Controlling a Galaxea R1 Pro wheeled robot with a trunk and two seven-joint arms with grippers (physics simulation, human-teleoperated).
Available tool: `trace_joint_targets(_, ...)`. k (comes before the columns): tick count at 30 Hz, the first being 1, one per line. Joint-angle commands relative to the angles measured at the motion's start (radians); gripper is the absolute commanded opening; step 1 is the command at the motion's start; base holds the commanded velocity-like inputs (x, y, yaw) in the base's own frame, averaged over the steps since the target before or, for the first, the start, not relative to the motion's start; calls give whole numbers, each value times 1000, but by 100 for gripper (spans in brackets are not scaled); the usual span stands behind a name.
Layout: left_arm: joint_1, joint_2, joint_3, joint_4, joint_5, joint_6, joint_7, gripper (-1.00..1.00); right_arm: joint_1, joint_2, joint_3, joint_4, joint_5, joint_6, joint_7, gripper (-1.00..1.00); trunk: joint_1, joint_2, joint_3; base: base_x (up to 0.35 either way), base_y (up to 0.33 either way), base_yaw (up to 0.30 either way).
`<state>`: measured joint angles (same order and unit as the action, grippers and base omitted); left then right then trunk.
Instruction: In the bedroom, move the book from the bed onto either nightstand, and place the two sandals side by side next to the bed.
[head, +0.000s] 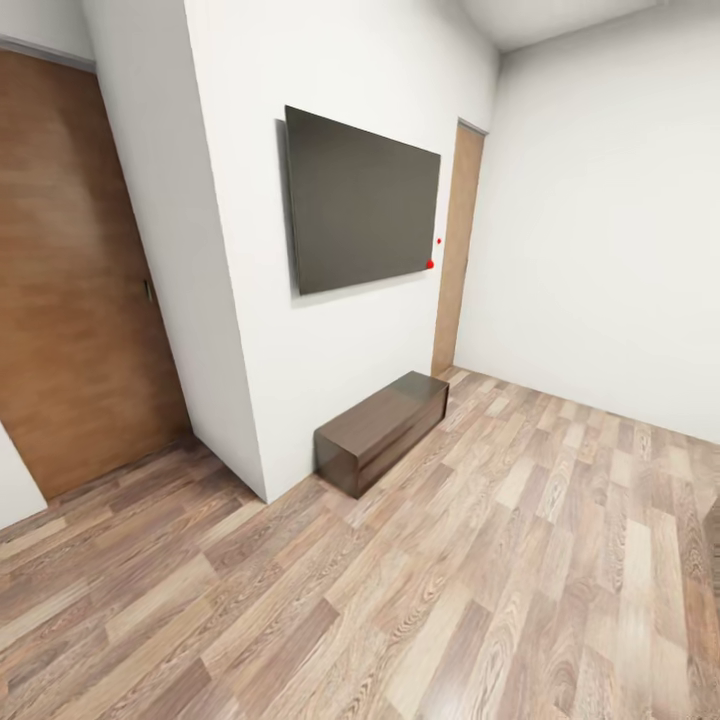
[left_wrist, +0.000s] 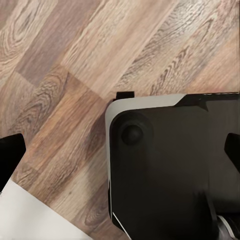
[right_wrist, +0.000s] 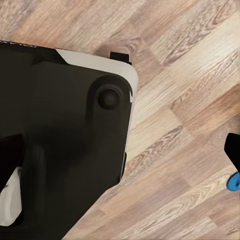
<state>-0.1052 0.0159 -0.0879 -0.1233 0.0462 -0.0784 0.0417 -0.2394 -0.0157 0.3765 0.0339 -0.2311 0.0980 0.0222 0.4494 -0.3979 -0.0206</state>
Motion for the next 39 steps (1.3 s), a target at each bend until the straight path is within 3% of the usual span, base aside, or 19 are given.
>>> trace_joint_targets(1,-1,0,-9,1,5,-3,4,100,-1,0,9,1,-10,2,2,100,1,-2,-1,0,0,-201)
trace_joint_targets(39,-1,1,-8,1,5,-19,4,100,-1,0,7,1,-10,2,2,100,1,-2,52,0,0,-202)
